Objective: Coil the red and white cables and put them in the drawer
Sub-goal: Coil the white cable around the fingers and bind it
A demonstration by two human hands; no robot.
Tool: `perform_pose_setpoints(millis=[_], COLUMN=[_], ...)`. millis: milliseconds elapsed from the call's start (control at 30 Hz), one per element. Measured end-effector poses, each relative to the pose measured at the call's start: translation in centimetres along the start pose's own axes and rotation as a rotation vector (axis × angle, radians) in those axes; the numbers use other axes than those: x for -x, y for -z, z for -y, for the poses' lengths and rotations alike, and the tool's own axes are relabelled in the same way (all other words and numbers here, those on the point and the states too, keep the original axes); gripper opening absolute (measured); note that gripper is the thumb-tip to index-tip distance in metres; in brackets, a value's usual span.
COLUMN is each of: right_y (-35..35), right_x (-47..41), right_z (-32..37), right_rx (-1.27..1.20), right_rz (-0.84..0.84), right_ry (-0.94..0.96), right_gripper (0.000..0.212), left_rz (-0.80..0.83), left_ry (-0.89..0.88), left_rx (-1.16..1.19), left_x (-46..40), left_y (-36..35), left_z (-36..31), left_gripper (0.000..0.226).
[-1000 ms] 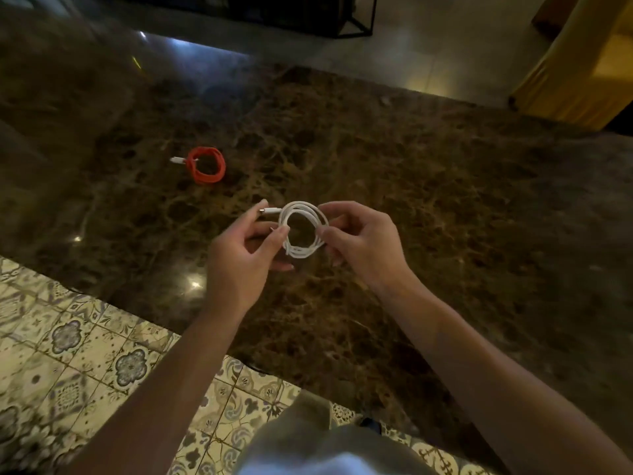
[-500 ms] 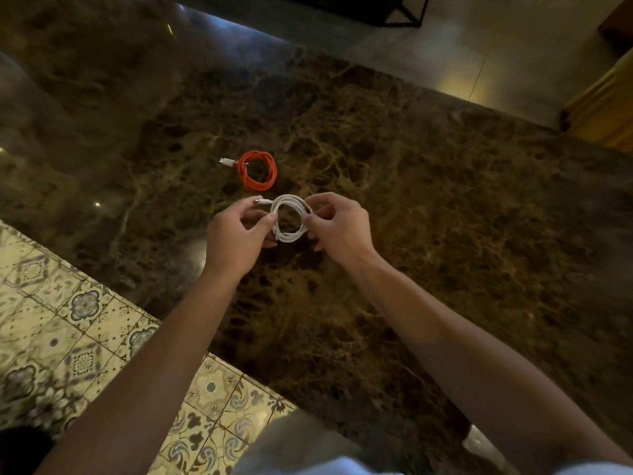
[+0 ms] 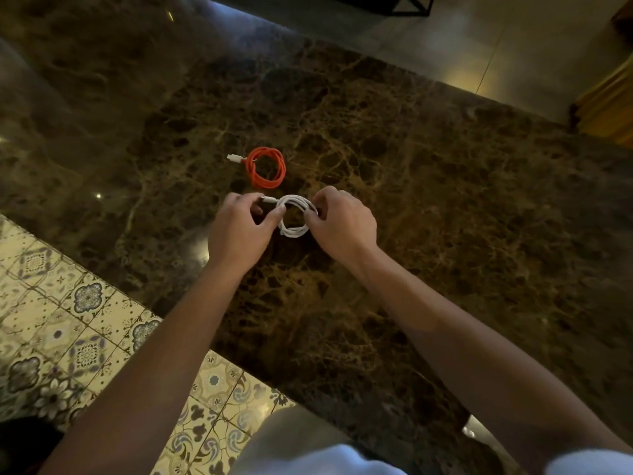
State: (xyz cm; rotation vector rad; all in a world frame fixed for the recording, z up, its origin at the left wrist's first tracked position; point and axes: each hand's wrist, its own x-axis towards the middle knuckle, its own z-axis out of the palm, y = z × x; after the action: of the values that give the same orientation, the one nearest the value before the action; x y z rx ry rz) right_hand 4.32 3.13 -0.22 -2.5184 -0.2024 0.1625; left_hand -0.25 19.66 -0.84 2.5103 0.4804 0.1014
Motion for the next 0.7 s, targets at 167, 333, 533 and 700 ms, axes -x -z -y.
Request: perform_pose_setpoints(millis=[167,333,533,700], right_y=[2.2,6.3,8.7,10.3], right_x=[1.6,5.3,13.0,20.9], right_z=[-1.1,-4.4,-8.2,-11.4], right_rx=[0.023,0.036,0.007,-0.017], right_rz=[-0.051,-0.088,-0.233,-0.402], right_ry=[0.099,0.115,-0.023,-0.152], right_gripper=[0.046,0.041,0.037,0.04], left_rz=[-0.065,-0.18,0.001,0.152], left_ry=[-0.127,-0.389,-0.75,-0.935], left_rx=[-0.169,-0.063,0.138,0.153], left_x=[1.4,3.8,6.5,10.4], left_y=[0.9,2.5,0.1,-3.6], left_z=[0.1,-1.8,-6.9,-10.6], left_gripper=[0.057,0.039,0.037,0.038])
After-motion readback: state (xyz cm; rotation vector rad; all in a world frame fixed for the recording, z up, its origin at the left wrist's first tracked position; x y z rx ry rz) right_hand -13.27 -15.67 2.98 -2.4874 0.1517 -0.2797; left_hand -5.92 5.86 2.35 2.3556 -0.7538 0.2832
